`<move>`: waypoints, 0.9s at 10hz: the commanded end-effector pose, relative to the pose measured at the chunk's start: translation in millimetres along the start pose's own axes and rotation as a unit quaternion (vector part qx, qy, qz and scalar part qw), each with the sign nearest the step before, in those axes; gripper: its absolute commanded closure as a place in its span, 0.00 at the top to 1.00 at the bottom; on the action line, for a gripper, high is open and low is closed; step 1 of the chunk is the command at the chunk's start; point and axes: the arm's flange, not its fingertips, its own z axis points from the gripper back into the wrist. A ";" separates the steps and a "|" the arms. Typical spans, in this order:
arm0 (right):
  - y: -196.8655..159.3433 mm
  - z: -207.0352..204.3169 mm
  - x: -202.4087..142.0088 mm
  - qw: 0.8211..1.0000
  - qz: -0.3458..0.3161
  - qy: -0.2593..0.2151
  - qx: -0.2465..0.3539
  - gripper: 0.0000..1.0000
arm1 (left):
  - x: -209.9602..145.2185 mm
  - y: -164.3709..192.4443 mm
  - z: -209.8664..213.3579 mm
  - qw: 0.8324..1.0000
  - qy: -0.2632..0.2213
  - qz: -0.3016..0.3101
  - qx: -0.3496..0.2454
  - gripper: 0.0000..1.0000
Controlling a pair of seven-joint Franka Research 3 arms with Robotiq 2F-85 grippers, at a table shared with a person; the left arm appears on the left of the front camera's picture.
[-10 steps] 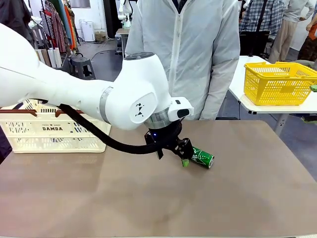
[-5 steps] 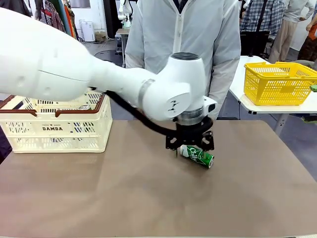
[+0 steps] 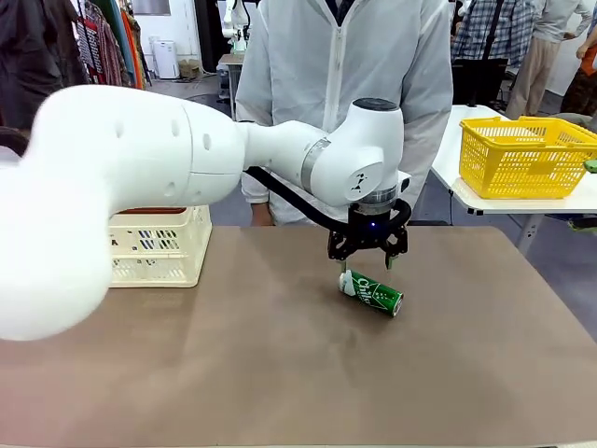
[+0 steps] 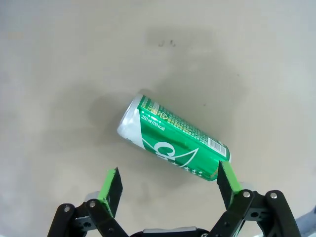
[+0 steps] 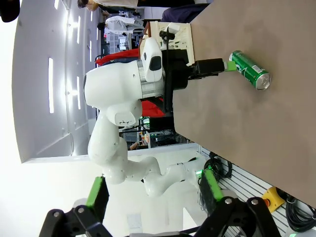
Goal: Place the drinks into the Shopping basket.
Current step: Pick up one drink and place it into the Shopping basket.
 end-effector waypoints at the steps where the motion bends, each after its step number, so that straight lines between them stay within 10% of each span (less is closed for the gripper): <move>1: 4.2 1.4 -1.1 1.000 -0.008 0.005 -0.002 1.00 | -17.1 6.0 12.0 1.000 -0.001 -0.026 -0.008 1.00; 4: 4.2 1.4 -1.1 1.000 -0.008 0.005 -0.002 1.00 | -7.9 -3.7 4.8 1.000 0.001 -0.012 -0.004 1.00; 5: 4.2 1.4 -1.1 1.000 -0.008 0.005 -0.002 1.00 | -1.1 -2.1 12.3 0.991 -0.021 -0.130 -0.027 1.00; 9: 4.2 1.4 -1.1 1.000 -0.008 0.005 -0.002 1.00 | 27.8 34.1 20.9 0.849 0.008 -0.526 -0.044 1.00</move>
